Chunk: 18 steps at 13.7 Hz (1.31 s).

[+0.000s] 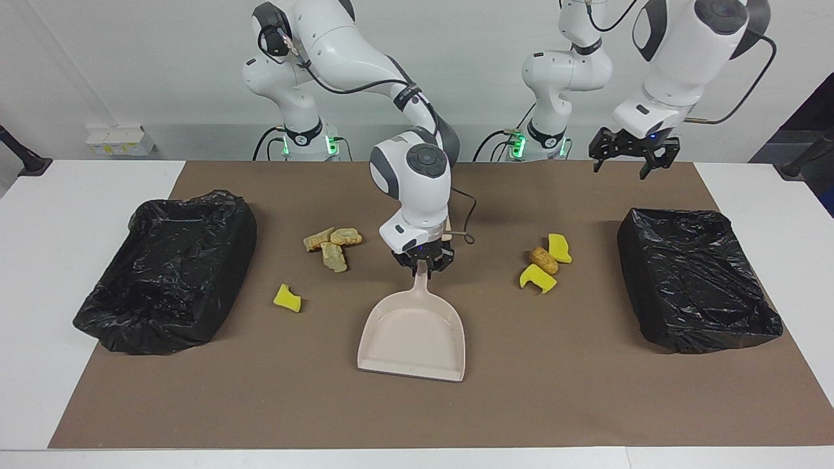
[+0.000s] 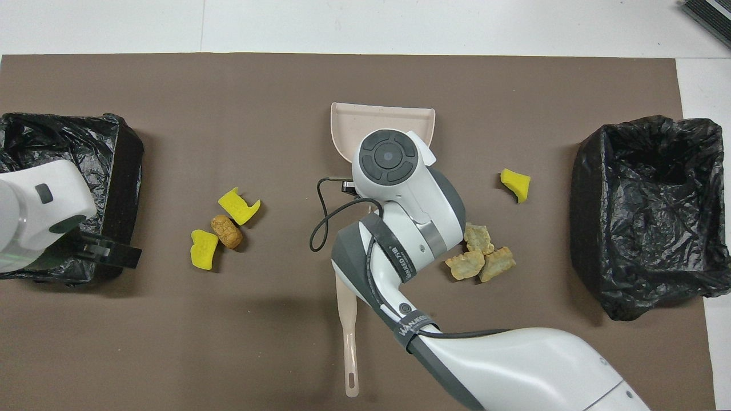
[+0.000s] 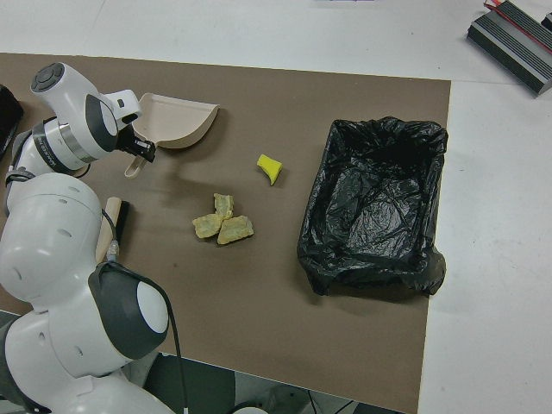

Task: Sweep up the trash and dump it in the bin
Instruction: 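Lift the dustpan with the right gripper while the left gripper reaches the brush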

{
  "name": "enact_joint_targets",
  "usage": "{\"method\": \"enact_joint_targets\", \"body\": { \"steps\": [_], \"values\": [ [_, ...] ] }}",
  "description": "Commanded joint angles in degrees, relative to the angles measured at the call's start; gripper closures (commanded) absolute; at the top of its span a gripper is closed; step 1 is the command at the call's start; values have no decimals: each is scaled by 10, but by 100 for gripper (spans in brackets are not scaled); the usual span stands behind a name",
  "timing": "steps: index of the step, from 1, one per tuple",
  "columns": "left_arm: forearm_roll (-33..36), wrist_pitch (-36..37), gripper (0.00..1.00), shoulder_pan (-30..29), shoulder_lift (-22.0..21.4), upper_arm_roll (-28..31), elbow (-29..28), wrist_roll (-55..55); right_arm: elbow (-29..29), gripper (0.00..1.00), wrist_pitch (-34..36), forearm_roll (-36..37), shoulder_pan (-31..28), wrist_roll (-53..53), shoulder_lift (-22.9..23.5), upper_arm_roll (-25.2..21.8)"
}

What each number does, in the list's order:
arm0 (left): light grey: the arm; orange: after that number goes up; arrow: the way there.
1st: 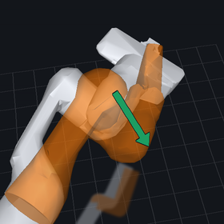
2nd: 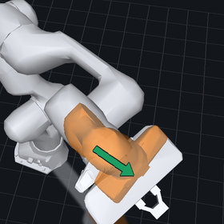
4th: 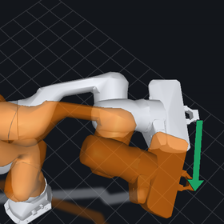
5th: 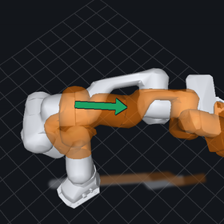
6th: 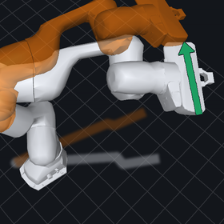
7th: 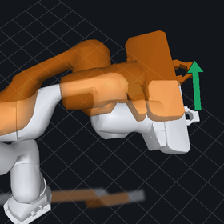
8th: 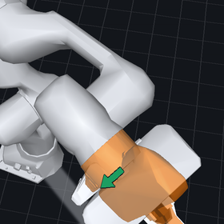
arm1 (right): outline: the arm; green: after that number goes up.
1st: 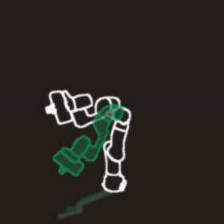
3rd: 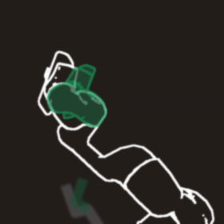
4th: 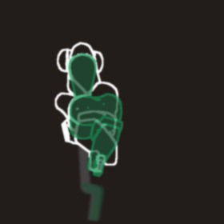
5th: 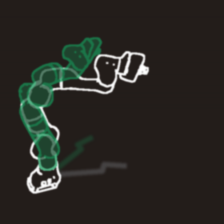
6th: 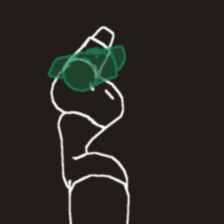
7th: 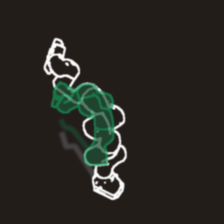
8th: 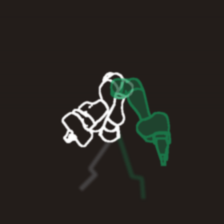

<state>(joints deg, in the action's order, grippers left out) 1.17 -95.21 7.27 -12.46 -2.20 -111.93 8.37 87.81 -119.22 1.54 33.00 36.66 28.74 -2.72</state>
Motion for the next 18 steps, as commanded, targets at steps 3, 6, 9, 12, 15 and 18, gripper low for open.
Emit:
{"method": "enact_joint_targets", "body": {
  "steps": [3, 6, 9, 12, 15, 18],
  "values": [
    [-3, -49, 0, 65, -59, 6, -102, -51, 11, 100, 38, 3, -71, -218, -48, 4],
    [-3, -78, 0, 131, -60, 6, -136, -124, 11, 100, 56, 3, -108, -385, -54, 4],
    [-3, -100, 0, 213, -51, 6, -156, -228, 12, 100, 58, 2, -144, -521, -56, 4],
    [-4, -141, 0, 263, -45, 6, -183, -309, 28, 100, 58, 0, -174, -658, -60, 4],
    [-4, -151, 0, 335, 7, 6, -185, -389, 32, 100, 58, -5, -202, -764, -62, 5],
    [-4, -244, 0, 386, 49, 6, -196, -482, 56, 100, 59, -5, -203, -873, -73, 4]
  ]
}}
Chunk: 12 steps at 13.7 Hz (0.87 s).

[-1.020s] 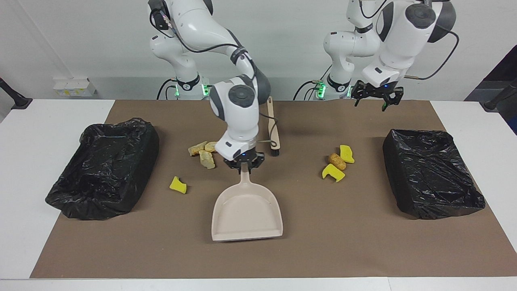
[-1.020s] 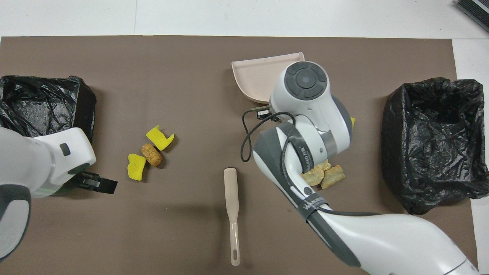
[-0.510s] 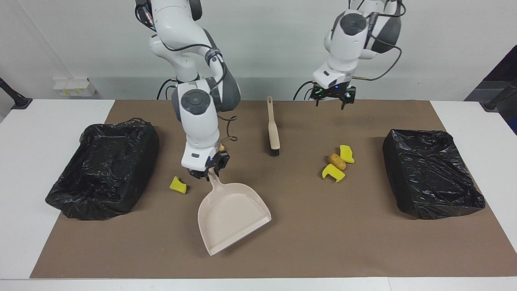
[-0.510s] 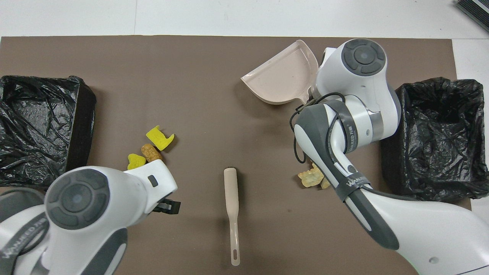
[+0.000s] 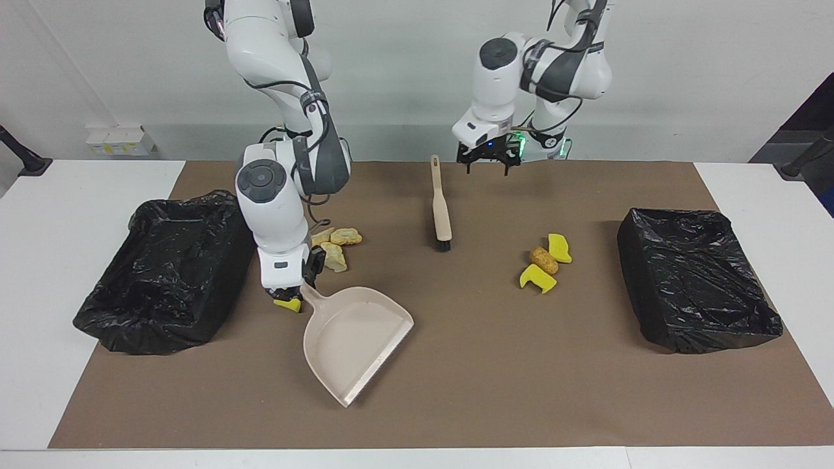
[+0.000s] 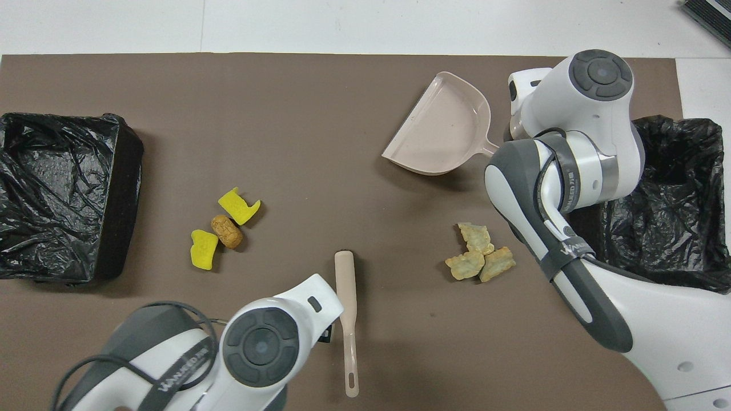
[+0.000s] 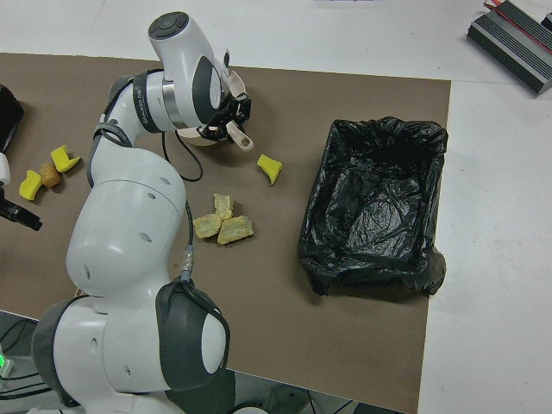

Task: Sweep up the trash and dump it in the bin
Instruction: 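Grasp the beige brush handle with the left gripper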

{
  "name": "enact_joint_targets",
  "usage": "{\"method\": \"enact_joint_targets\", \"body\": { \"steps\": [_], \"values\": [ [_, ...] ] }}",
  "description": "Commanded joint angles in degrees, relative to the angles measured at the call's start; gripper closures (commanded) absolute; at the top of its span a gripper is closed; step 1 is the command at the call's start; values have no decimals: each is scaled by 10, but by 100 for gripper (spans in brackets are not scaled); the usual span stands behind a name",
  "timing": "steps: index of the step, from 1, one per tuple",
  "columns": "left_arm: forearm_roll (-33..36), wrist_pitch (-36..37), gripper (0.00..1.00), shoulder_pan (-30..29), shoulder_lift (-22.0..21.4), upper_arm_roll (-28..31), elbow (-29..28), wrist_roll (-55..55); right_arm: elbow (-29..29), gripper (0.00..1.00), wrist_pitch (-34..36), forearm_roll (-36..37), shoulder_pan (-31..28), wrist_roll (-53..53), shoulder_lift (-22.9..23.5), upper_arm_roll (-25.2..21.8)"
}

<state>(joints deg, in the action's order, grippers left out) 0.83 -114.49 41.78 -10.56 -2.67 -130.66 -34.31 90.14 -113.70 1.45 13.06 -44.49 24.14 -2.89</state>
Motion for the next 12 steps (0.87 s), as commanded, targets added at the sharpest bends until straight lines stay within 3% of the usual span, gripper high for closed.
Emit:
{"method": "enact_joint_targets", "body": {
  "steps": [1, 5, 12],
  "values": [
    [0, -64, 0, 62, 43, 11, -17, -72, 38, 100, 21, 4, -3, -106, -33, 6],
    [0, -117, 0, 81, 50, 10, -45, -108, 40, 100, 61, 6, -3, -163, -39, 6],
    [-27, -159, 3, 128, 50, 9, -75, -131, 48, 100, 18, -29, 20, -229, -40, 17]
  ]
}}
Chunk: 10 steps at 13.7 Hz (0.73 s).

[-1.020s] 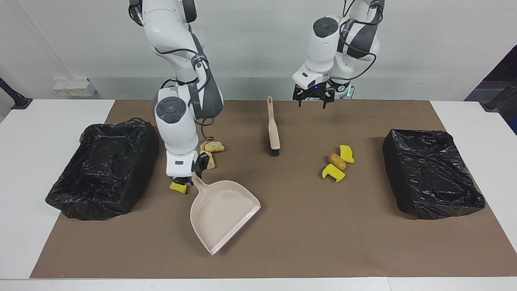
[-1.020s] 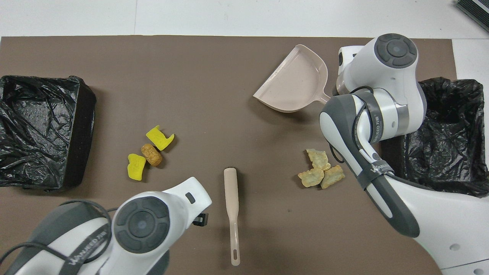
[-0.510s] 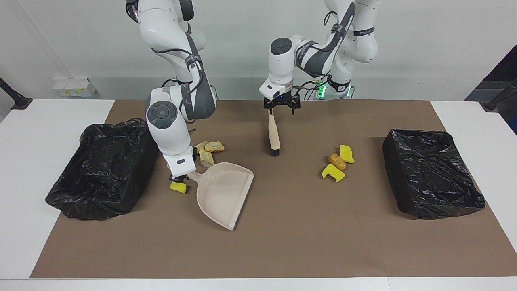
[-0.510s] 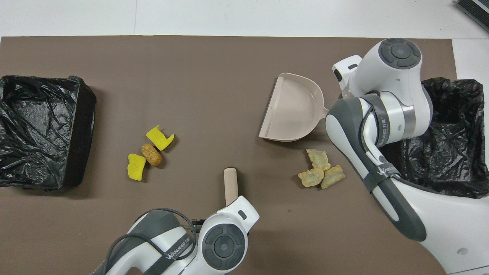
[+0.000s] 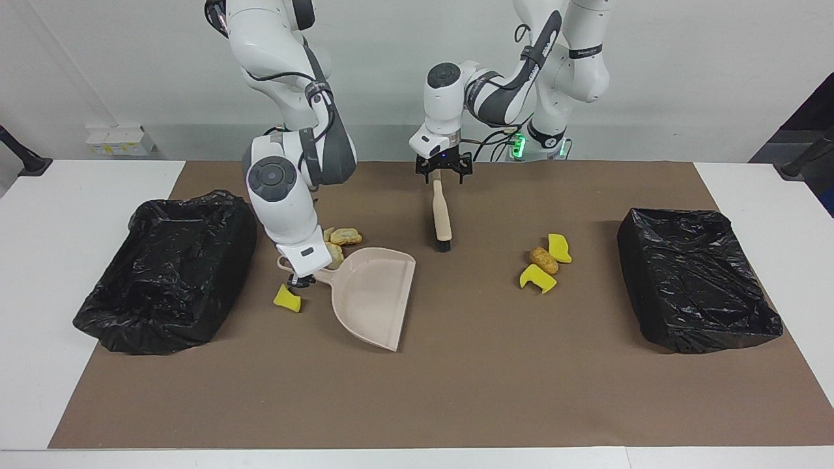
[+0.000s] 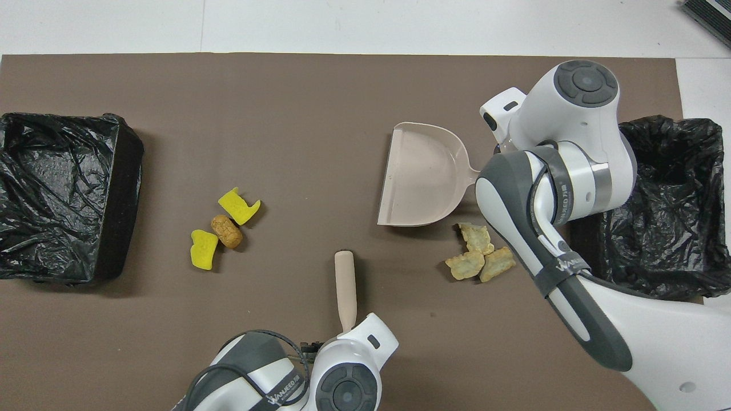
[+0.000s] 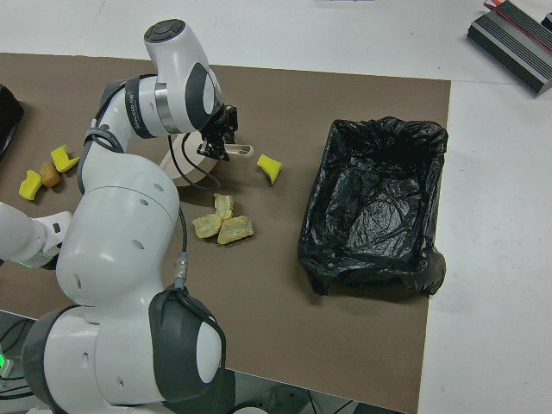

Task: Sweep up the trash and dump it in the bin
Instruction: 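Grasp the beige brush handle with the left gripper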

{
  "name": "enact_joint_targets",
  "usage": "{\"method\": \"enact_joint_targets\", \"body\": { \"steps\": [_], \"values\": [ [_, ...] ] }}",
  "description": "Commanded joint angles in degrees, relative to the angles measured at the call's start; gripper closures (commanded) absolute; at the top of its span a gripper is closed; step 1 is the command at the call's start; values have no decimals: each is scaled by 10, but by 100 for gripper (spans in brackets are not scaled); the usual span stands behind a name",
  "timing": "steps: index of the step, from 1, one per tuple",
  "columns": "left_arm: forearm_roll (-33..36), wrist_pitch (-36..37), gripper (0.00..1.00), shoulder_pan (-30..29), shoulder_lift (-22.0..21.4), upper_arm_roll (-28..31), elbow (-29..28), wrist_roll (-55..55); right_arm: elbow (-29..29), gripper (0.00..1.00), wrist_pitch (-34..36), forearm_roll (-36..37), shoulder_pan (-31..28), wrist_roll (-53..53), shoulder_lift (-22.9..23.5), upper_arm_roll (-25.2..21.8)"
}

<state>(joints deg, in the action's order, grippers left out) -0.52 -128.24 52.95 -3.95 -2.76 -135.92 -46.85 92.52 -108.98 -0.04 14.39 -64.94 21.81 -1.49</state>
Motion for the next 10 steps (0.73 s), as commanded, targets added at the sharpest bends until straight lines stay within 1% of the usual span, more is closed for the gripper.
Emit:
{"method": "enact_joint_targets", "body": {
  "steps": [1, 2, 3, 4, 5, 6, 7, 8, 10],
  "values": [
    [-18, -25, 8, 18, -17, 10, -25, -4, 35, 100, -28, -12, 5, -29, -22, 3],
    [-19, -24, 8, 18, -16, 10, -24, -3, 42, 100, -28, -11, 5, -29, -27, 3],
    [-20, -29, 22, 17, -12, 10, -21, 1, 42, 100, -28, -11, 7, -27, -27, 3],
    [-22, -32, 46, 17, -12, 10, -22, 4, 42, 100, -29, -12, 9, -22, -27, 3],
    [-29, -31, 50, 19, -14, 9, -24, 4, 42, 100, -32, -12, 10, -20, -27, 3],
    [-34, -32, 58, 18, -12, 9, -22, 4, 42, 100, -33, -12, 10, -20, -27, 3],
    [-51, -33, 70, 19, -11, 9, -22, 5, 42, 100, -33, -12, 10, -21, -27, 3],
    [-62, -32, 71, 19, -12, 9, -23, 12, 42, 100, -32, -12, 10, -22, -27, 3],
    [-64, -27, 100, 19, -12, 9, -23, 16, 42, 100, -34, -10, 9, -26, -27, 3]
  ]
}}
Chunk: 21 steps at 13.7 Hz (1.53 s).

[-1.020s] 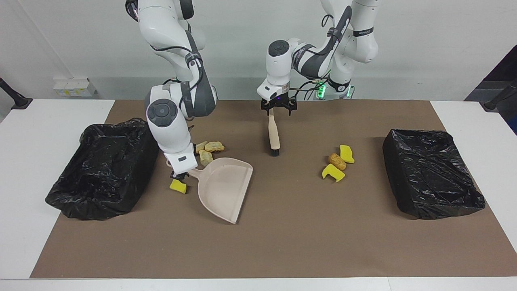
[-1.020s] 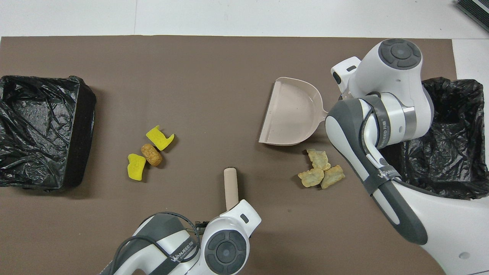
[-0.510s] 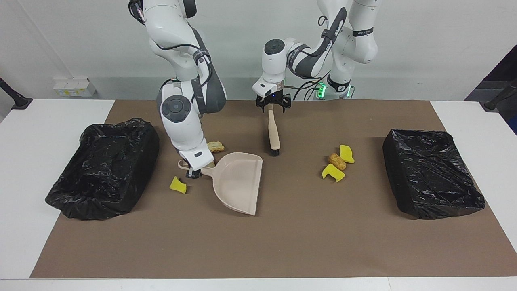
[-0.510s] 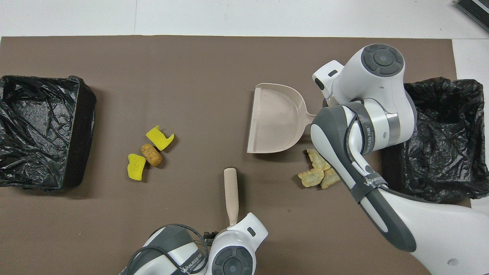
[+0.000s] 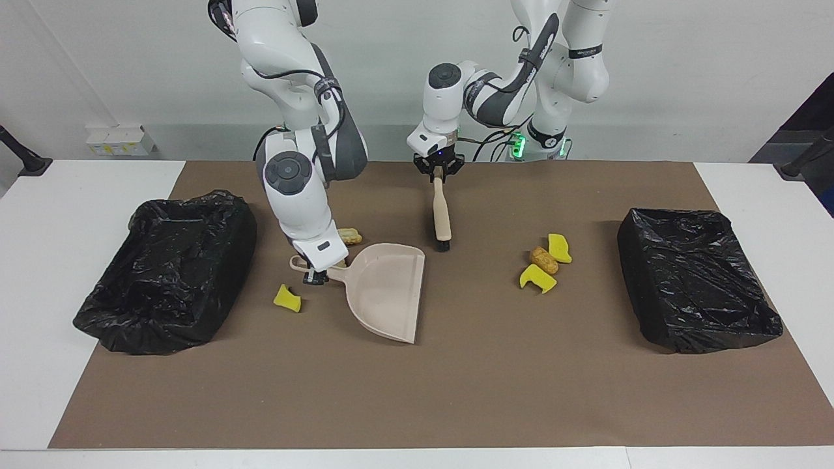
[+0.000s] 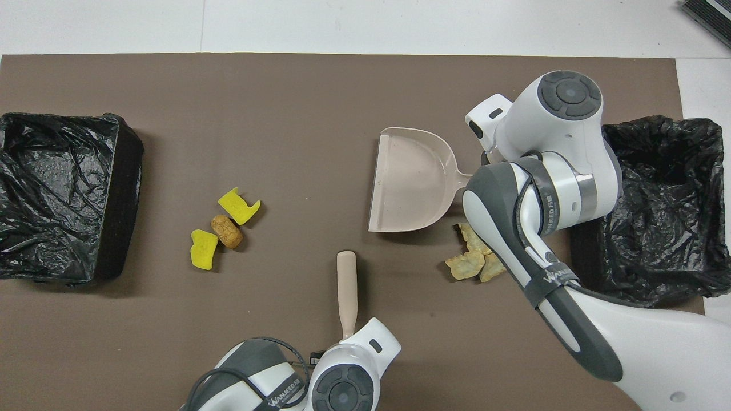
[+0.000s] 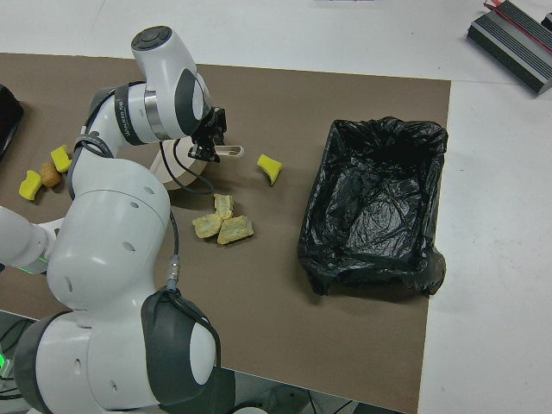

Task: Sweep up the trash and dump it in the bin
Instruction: 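Grasp the beige brush handle with the left gripper, then place the dustpan beside the yellow pieces while the left gripper lifts the brush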

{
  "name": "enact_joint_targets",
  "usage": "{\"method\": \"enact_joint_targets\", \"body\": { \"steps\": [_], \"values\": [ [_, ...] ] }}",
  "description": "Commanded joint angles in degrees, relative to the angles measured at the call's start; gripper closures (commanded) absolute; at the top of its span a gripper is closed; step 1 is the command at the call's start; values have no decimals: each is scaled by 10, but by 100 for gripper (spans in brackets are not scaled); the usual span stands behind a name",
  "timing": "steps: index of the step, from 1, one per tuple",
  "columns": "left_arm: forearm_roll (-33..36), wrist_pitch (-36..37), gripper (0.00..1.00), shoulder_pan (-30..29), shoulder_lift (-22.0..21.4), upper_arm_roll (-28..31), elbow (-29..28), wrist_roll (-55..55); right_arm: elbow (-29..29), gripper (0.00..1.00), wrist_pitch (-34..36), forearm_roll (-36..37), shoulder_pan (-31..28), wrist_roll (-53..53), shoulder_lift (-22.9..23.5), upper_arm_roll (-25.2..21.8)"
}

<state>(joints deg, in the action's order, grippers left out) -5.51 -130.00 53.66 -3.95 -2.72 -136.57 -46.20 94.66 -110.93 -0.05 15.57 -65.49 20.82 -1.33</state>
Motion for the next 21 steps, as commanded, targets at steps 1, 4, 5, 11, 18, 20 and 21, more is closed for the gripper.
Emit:
{"method": "enact_joint_targets", "body": {
  "steps": [1, 4, 5, 11, 18, 20, 21],
  "values": [
    [-14, -10, 100, 12, -12, 10, -15, 10, 20, 100, -16, -10, -2, -19, -17, 1],
    [-14, 21, 100, 1, -18, 14, 0, 11, 20, 100, -17, -5, 7, -16, -17, 1],
    [-14, 55, 100, -16, -17, 15, 18, 9, 22, 100, -19, 13, 21, -16, -19, 1],
    [30, 181, 100, -107, -59, 18, 45, 78, 131, 100, -111, 61, 60, -16, -61, 1],
    [97, 214, 100, -275, -92, 17, 45, 174, 156, 100, -114, 83, 75, -16, -76, 1],
    [101, 202, 100, -333, -84, 18, 46, 227, 156, 100, -110, 83, 75, -17, -76, 1],
    [102, 195, 100, -366, -77, 17, 53, 244, 156, 100, -110, 83, 75, -17, -76, 1]
  ]
}}
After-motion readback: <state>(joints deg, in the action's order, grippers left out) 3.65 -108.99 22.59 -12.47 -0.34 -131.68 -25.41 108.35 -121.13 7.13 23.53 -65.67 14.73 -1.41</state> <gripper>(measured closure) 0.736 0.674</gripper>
